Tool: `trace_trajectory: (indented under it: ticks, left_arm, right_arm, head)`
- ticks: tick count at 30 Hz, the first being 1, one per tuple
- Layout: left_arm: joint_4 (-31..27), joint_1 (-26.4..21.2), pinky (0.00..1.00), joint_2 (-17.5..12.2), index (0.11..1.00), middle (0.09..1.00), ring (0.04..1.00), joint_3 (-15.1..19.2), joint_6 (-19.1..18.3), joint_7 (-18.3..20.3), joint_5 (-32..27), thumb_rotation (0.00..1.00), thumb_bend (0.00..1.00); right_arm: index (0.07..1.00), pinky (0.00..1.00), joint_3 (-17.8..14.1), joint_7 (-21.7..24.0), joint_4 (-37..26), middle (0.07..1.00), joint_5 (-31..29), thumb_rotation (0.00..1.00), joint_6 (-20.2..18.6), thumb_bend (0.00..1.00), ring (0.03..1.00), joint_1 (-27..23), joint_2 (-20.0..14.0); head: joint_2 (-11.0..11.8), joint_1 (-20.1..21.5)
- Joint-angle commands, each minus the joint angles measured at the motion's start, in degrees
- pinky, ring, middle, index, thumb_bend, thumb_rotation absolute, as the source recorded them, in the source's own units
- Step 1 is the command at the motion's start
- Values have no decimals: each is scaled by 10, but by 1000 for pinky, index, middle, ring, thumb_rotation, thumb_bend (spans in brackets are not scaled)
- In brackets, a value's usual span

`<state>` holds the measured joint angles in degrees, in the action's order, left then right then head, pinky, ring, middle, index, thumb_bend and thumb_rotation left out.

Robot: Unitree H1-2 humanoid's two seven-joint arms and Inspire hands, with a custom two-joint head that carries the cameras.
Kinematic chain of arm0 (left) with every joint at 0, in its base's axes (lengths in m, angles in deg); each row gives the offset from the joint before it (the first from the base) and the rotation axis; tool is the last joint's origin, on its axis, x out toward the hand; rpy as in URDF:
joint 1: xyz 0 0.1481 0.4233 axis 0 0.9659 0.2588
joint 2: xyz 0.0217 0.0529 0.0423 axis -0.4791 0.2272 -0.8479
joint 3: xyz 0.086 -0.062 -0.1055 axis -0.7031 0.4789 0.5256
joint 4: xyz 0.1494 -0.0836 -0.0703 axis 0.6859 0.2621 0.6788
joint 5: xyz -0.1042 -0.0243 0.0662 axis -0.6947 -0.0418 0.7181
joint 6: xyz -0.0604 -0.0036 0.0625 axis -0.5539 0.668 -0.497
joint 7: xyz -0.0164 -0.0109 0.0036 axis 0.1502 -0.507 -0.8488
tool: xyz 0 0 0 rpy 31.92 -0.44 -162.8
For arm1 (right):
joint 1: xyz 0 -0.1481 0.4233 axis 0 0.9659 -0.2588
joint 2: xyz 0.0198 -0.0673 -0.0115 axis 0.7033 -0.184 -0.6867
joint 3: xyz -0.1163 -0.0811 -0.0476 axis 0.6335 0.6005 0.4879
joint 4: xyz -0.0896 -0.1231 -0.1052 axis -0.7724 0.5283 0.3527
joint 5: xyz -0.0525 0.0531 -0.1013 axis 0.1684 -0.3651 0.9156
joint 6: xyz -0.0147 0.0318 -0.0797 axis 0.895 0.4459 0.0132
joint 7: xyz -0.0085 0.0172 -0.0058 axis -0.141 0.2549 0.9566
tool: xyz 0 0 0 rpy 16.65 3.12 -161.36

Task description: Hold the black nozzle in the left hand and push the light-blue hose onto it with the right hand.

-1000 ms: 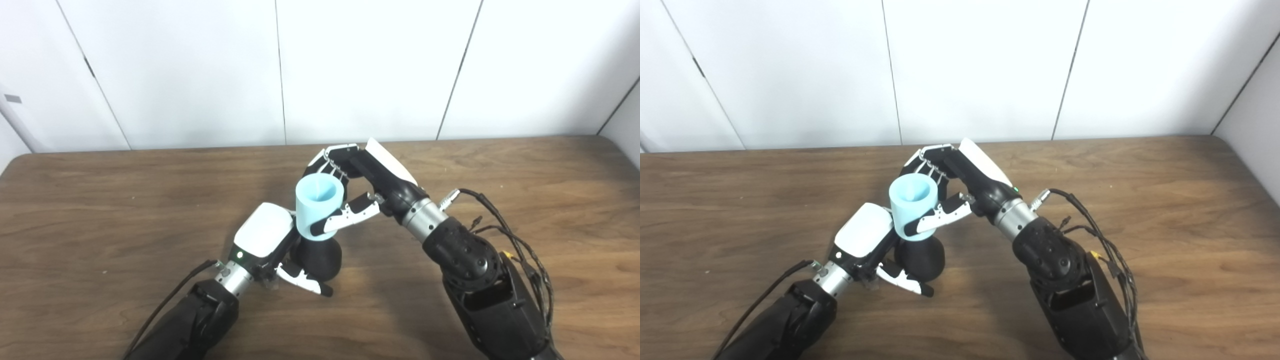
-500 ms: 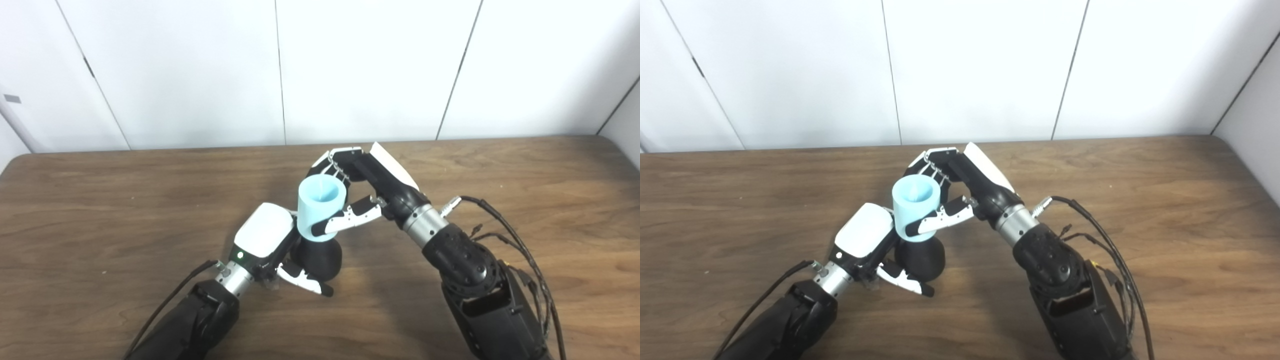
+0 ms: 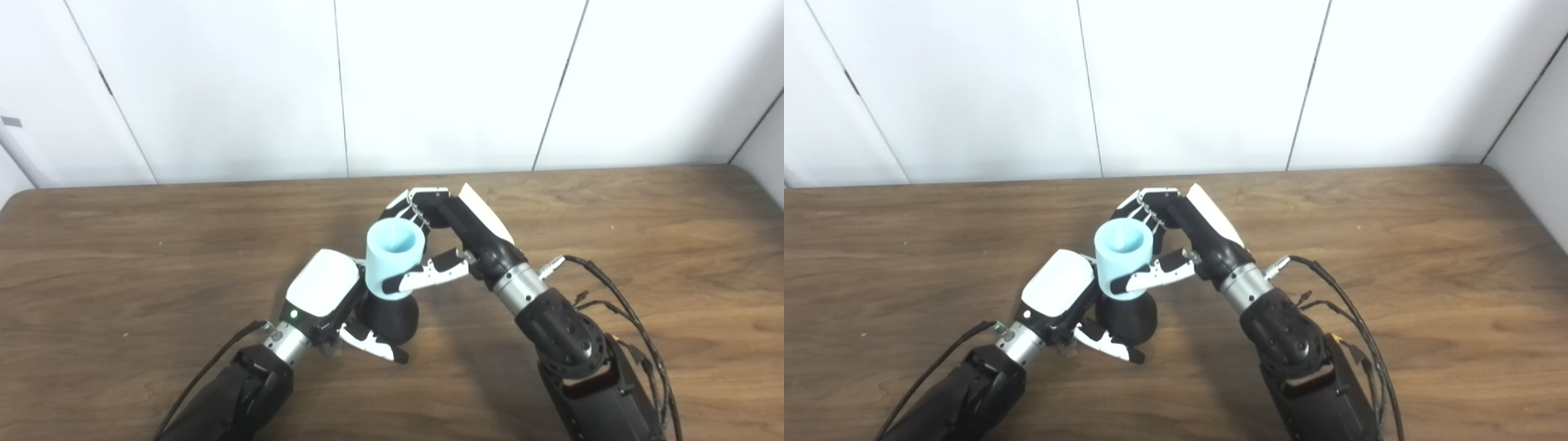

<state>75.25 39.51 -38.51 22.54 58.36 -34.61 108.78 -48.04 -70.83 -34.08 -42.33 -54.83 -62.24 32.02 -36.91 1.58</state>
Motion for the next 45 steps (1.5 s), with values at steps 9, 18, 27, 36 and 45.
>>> trace_trajectory:
  ticks: [9, 18, 27, 36, 45]
  left_arm:
    - [35, 73, 573, 18, 502, 462, 470, -51, 5, 51, 10, 0, 504]
    - [33, 74, 568, 17, 512, 456, 463, -51, 4, 48, 11, 0, 504]
    - [34, 73, 575, 17, 504, 464, 466, -52, 4, 54, 8, 0, 504]
    - [35, 72, 574, 18, 510, 458, 467, -53, 0, 52, 11, 0, 504]
    - [36, 72, 576, 17, 515, 451, 466, -54, 2, 51, 10, 0, 503]
  right_arm:
    - [555, 247, 30, -30, 9, 465, 98, 0, 111, 508, 360, -11, -33]
    - [555, 262, 23, -25, 10, 468, 87, 0, 95, 509, 368, -6, -27]
    - [556, 299, 17, -27, 21, 479, 78, 0, 83, 511, 387, -1, -18]
    - [973, 736, 10, 60, -15, 943, 21, 458, -19, 1000, 875, -10, -22]
    - [1000, 841, -11, 112, -31, 1000, -77, 521, -104, 1000, 997, -14, -14]
  head:
    - [0, 0]
    - [-1, -1]
    - [-1, 0]
    - [1, 0]
    - [0, 1]
